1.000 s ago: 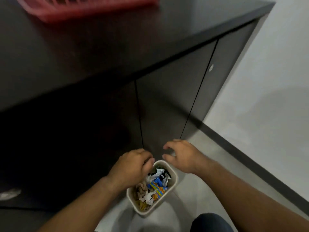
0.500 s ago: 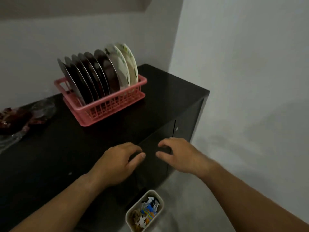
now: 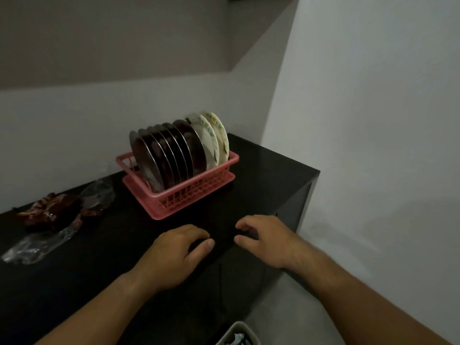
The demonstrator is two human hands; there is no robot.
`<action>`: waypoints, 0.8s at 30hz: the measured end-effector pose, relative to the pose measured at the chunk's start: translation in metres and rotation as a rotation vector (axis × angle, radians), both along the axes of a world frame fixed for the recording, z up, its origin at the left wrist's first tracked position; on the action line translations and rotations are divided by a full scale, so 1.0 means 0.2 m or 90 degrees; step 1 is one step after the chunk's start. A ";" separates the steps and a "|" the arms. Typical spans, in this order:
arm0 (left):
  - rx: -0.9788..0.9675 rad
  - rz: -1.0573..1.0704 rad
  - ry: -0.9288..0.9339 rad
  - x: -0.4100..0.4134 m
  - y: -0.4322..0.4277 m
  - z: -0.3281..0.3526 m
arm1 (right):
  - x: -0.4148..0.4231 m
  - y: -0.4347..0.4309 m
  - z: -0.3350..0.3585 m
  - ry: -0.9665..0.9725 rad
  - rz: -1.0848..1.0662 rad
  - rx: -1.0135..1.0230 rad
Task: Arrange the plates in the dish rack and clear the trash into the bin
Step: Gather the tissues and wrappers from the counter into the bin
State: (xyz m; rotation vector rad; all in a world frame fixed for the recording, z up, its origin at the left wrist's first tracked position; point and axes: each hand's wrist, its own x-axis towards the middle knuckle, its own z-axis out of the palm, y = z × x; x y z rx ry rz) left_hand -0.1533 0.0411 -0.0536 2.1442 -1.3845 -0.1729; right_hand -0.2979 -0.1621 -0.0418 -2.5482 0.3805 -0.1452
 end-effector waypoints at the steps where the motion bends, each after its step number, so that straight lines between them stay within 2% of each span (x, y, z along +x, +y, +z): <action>1: 0.002 0.000 -0.003 0.05 0.04 0.00 | 0.05 0.05 0.00 -0.008 -0.005 0.000; 14: -0.006 0.057 -0.063 0.87 0.75 -0.01 | 0.89 0.78 -0.03 -0.032 0.026 0.043; 18: -0.009 0.083 -0.076 1.07 0.89 0.00 | 1.13 0.93 -0.04 -0.016 0.058 0.038; 24: 0.053 0.134 -0.062 1.38 1.02 -0.06 | 1.37 1.04 -0.11 0.006 0.073 0.034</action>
